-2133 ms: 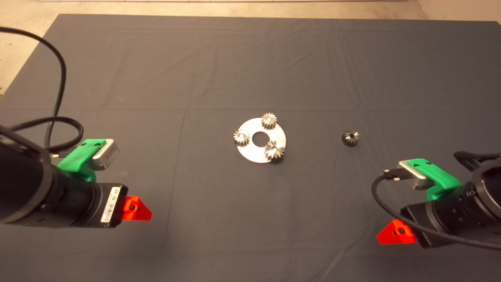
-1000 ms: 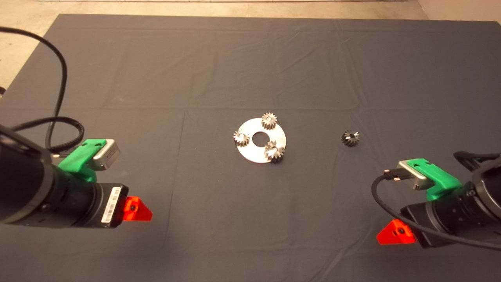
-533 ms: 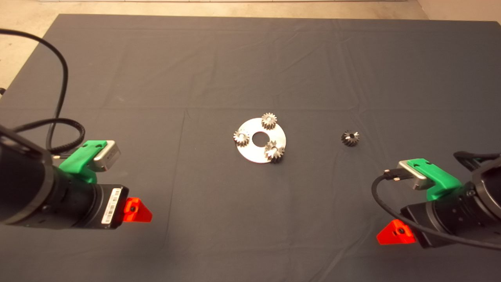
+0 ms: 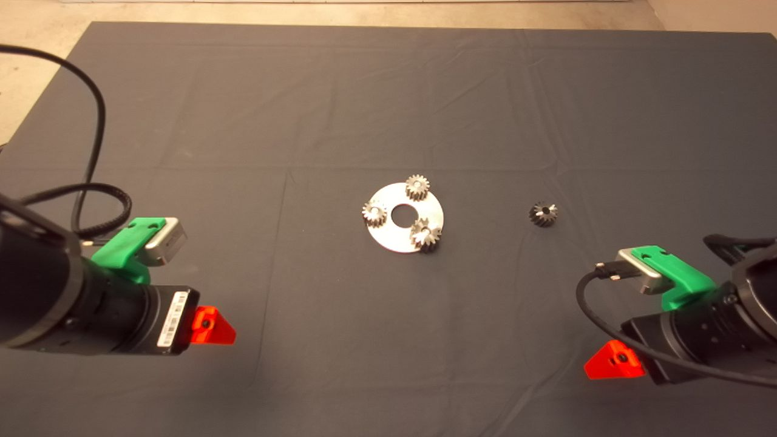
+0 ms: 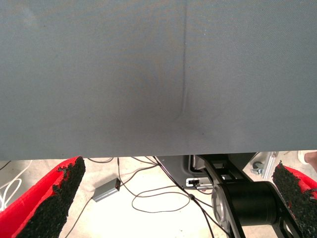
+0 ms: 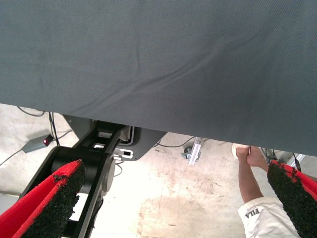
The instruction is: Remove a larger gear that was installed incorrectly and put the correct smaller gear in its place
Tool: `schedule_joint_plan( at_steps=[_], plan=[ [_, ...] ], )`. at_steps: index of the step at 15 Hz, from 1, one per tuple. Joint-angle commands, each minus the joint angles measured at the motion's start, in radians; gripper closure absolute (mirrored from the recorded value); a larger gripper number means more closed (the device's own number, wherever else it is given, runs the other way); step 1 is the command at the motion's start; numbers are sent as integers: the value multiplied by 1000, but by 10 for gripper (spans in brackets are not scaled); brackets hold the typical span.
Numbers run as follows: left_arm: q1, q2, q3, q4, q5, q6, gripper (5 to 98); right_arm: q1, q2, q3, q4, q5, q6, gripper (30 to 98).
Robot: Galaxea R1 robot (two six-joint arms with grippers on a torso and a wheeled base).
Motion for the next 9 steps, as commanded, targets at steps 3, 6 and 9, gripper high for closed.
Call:
schedule_joint_plan(
  at_steps=[3, 6, 9],
  plan=[
    [-3, 1, 16, -15, 6, -5, 54, 16, 0, 6, 1, -124, -4, 309],
    [-1, 1, 16, -15, 6, -5, 54, 16, 0, 6, 1, -124, -4, 309],
    [-1, 1, 16, -15, 6, -5, 54, 14, 0, 6, 1, -124, -4, 309]
  ],
)
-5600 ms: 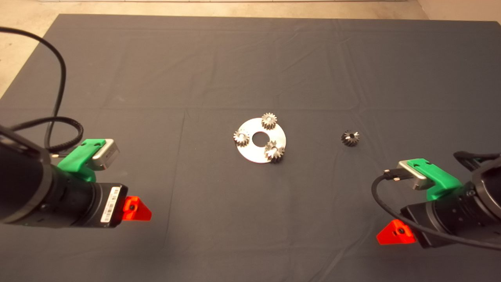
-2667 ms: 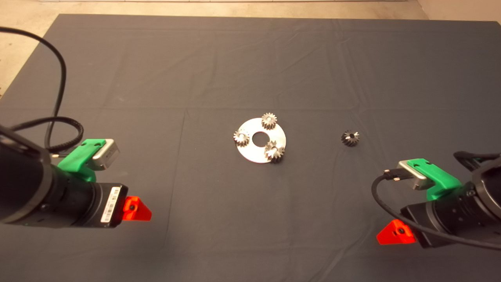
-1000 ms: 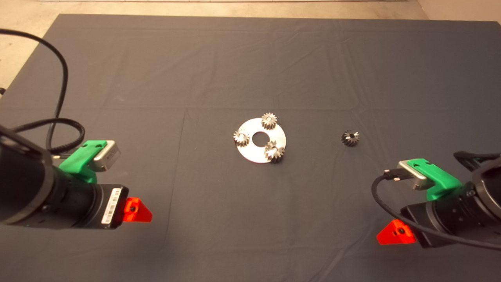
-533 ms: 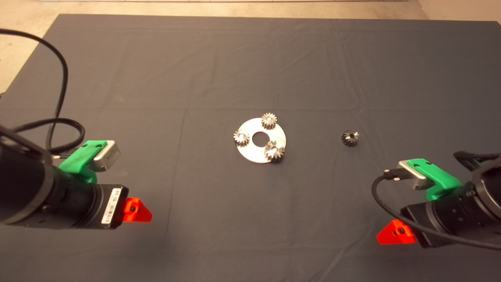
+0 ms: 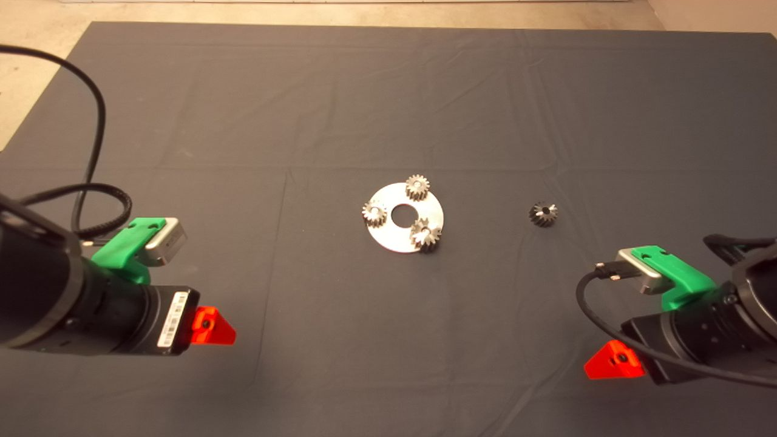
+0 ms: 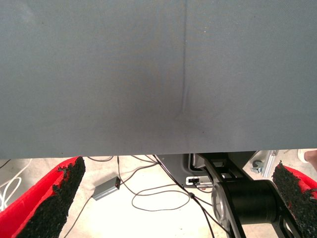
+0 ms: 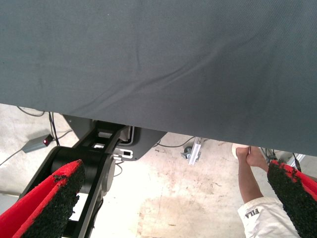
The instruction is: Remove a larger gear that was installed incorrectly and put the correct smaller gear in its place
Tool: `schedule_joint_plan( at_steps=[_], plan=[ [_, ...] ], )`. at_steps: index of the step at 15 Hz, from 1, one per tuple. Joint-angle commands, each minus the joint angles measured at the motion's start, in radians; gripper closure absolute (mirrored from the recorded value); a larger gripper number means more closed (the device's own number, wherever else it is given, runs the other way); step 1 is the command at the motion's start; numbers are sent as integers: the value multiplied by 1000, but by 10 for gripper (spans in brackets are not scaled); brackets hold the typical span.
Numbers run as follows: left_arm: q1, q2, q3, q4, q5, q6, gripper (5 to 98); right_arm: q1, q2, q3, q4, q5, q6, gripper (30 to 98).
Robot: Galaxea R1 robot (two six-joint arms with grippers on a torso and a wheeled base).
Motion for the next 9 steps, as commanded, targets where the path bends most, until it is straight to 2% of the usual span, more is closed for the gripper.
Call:
schedule_joint_plan(
  at_steps=[1, 9],
  plan=[
    [-6, 1, 16, -15, 6, -5, 54, 14, 0, 6, 0, -124, -4, 309],
    [-6, -1, 16, -16, 6, -10, 54, 15, 2, 5, -1, -124, -4, 309]
  ],
)
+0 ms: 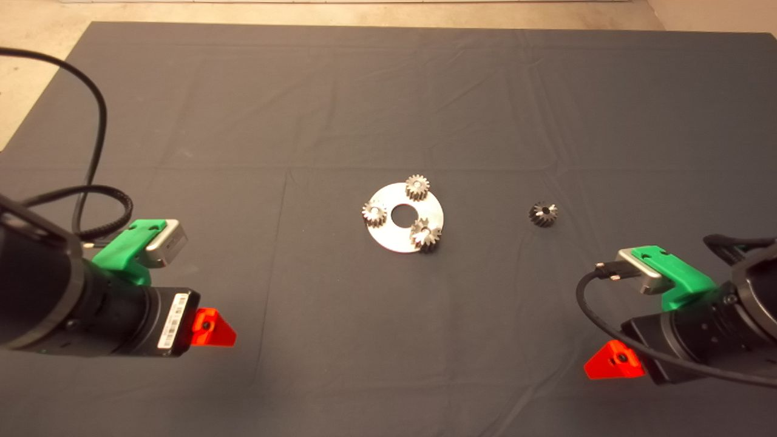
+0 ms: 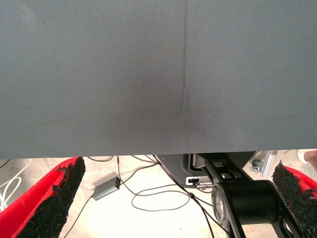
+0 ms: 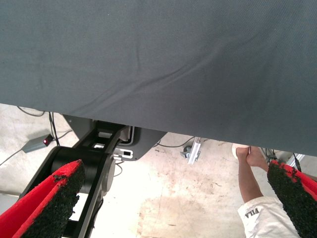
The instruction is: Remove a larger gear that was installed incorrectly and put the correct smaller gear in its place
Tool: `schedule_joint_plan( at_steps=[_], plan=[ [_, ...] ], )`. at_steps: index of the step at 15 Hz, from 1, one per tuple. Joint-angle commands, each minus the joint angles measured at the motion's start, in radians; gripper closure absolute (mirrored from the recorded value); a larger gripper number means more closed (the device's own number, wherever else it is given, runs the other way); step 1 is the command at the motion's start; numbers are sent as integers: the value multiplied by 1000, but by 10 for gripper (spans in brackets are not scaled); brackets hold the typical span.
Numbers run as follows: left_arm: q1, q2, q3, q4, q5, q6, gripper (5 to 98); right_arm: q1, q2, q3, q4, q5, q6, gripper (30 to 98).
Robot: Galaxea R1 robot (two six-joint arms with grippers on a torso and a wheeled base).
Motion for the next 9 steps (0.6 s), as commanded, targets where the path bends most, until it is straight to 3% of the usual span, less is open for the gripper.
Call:
schedule_joint_plan(
  at_steps=[1, 9],
  plan=[
    [-6, 0, 16, -14, 6, -9, 54, 14, 2, 5, -1, -124, -4, 309],
    [-5, 0, 16, -16, 8, -4, 54, 14, 0, 6, 1, -124, -1, 309]
  ],
)
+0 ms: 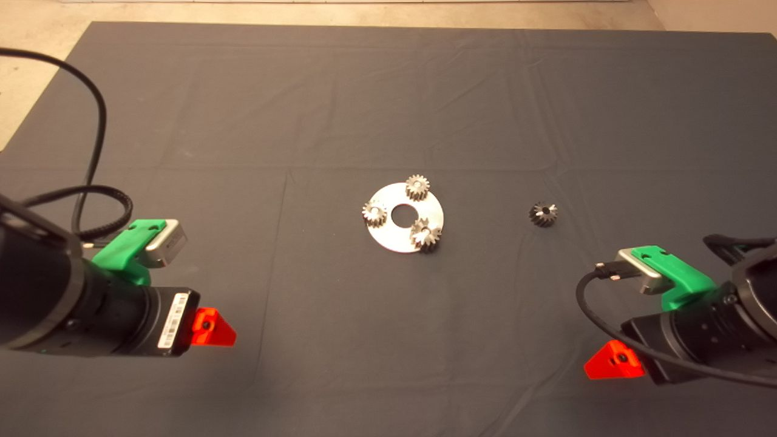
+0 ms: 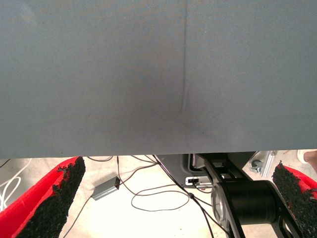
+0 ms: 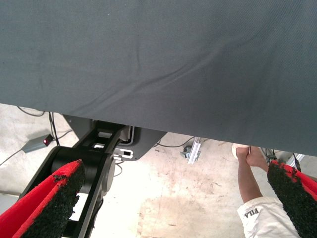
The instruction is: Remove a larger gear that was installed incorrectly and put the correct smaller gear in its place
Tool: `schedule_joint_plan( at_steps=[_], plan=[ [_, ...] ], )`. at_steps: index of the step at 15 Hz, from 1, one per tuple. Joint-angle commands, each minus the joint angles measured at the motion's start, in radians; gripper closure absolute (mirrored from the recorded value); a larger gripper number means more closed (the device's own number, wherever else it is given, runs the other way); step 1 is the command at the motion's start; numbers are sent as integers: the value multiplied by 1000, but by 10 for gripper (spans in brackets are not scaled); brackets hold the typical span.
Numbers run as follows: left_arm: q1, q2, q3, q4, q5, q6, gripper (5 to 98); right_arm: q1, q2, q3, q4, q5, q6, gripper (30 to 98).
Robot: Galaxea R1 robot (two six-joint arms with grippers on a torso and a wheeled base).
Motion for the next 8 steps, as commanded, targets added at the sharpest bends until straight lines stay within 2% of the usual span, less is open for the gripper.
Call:
schedule_joint_plan(
  at_steps=[1, 8],
  plan=[
    [-2, -1, 16, -16, 8, -2, 54, 14, 0, 5, 1, -124, -1, 309],
    [7, 2, 16, -16, 6, -3, 54, 14, 0, 5, 1, -124, -1, 309]
  ],
)
